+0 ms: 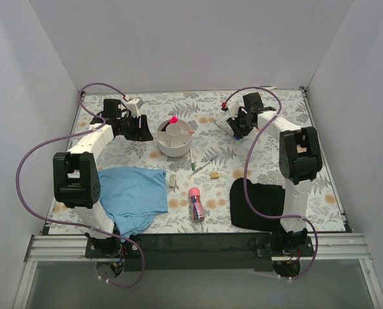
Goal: Sort the stationery into containers
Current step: Pick up the pen from the center of the board.
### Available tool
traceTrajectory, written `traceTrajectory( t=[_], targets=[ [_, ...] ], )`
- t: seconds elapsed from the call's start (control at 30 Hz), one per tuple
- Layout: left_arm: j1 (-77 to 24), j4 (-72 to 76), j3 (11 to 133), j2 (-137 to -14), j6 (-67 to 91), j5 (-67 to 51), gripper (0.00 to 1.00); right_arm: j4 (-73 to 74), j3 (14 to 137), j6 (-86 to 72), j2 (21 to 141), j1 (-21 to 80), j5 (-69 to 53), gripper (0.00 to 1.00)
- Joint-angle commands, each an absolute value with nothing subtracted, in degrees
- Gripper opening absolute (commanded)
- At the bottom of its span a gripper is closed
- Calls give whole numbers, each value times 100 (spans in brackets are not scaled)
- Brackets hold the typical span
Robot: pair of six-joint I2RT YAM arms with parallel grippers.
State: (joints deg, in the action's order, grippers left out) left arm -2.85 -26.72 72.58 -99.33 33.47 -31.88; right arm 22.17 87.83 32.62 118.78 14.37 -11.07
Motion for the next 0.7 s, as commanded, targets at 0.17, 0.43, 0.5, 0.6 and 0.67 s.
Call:
traceTrajectory(
  t=[0.17,0.43,0.5,0.6,0.67],
  targets=[
    [-325,-2698,7119,-9598,3243,-3041,50,2759,9439,3322,12515,1450,-1169,38],
    [-325,-2558,6909,-9264,3217,-3015,51,3454,9817,3707,12376,1450,-994,1],
    [-308,-2470,6725,-9080,3208,-3015,51,3507,9826,4067,11964,1476,-748,1],
    [-281,-2102,6400,-8720,3243,-2857,51,3350,9573,5445,11252,1687,-28,1],
    [-238,-1803,6057,-8518,3366,-2656,51,2964,9108,6777,10578,1933,777,1]
  ],
)
